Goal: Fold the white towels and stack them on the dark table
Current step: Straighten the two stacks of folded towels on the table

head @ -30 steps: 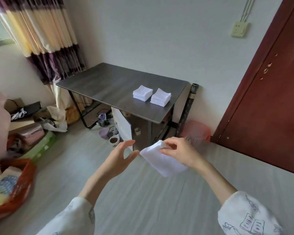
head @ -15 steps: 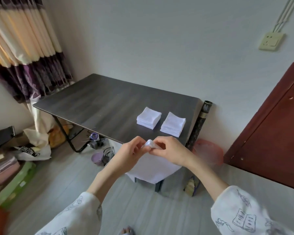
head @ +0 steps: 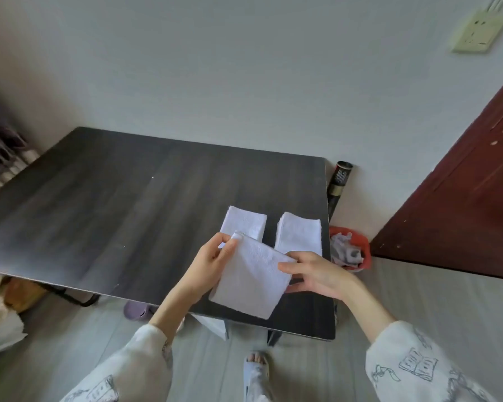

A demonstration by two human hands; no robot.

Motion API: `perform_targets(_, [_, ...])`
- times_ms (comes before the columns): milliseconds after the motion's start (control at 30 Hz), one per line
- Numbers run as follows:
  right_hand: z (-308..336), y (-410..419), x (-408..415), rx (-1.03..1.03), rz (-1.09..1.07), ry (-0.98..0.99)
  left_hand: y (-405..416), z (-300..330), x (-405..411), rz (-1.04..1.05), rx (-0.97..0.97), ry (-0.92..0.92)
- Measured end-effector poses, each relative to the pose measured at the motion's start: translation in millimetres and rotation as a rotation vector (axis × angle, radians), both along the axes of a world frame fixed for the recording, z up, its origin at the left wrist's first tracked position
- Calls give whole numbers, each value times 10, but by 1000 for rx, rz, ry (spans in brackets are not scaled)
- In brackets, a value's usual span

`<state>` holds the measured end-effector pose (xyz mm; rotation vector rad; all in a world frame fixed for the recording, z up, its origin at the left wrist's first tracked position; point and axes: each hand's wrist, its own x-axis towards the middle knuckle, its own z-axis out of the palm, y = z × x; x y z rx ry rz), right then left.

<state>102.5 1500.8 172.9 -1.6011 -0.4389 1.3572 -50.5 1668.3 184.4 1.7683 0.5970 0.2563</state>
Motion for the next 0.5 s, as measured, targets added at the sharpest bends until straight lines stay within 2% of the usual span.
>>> perform_targets(67, [-168, 161, 183, 6, -80, 104, 190, -146, 195, -3, -51, 45])
perform_targets(200, [-480, 613, 495, -14, -140, 127, 604, -487, 596, 56, -52, 125])
perform_targets(500, [-961, 1471, 761, -200, -298, -371, 1217, -994, 1277, 211, 66, 338])
